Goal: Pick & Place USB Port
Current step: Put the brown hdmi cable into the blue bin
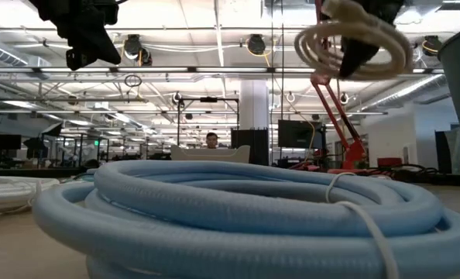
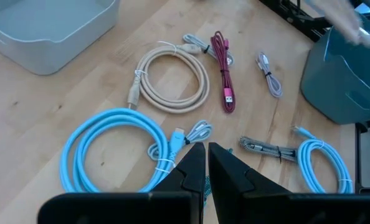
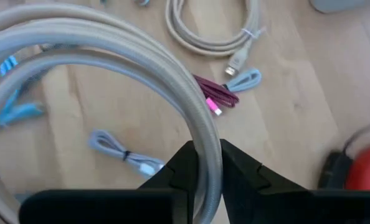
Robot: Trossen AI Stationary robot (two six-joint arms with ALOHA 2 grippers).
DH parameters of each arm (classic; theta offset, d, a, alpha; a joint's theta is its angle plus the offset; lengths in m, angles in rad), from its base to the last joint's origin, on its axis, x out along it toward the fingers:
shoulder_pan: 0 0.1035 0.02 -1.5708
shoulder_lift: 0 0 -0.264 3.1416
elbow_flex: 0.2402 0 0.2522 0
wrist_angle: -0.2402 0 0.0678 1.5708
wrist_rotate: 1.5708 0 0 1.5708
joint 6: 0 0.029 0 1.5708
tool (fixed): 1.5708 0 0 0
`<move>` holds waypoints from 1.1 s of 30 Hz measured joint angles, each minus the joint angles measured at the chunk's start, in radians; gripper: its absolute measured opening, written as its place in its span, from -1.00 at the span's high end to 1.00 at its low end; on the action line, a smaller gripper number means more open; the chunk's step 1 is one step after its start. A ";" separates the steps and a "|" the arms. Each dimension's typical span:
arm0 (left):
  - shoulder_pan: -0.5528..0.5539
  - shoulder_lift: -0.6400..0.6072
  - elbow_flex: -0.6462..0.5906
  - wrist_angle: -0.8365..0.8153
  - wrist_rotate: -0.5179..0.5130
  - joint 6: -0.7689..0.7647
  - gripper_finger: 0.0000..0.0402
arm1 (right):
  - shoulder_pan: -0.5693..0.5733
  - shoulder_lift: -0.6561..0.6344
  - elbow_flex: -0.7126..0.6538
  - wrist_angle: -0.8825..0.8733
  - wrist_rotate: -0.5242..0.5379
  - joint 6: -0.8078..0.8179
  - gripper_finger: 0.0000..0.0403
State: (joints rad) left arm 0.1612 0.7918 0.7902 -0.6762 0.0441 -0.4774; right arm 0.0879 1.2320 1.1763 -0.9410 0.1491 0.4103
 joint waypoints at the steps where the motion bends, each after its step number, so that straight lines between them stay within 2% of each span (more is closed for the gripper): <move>1: 0.000 0.000 0.000 0.000 0.000 0.000 0.89 | 0.006 0.000 0.026 -0.037 -0.008 0.041 0.78; 9: 0.000 0.000 0.000 -0.001 0.000 0.023 0.89 | 0.123 0.000 0.135 -0.292 -0.032 0.386 0.79; 13: 0.000 0.000 0.000 -0.001 0.000 0.030 0.89 | 0.211 0.000 0.138 -0.357 -0.102 0.557 0.81; 18: 0.000 0.000 0.000 -0.003 0.000 0.045 0.89 | 0.348 0.000 0.138 -0.357 -0.154 0.748 0.80; 27: 0.000 0.000 0.000 -0.018 0.001 0.030 0.89 | 0.646 0.000 0.138 -0.358 -0.154 1.122 0.81; 33: -0.009 0.000 0.000 -0.014 0.008 -0.024 0.89 | 0.818 0.033 0.138 -0.346 -0.138 1.310 0.81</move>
State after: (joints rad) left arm 0.1526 0.7921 0.7906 -0.6903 0.0520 -0.5015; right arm 0.9054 1.2650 1.3148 -1.2871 0.0113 1.7203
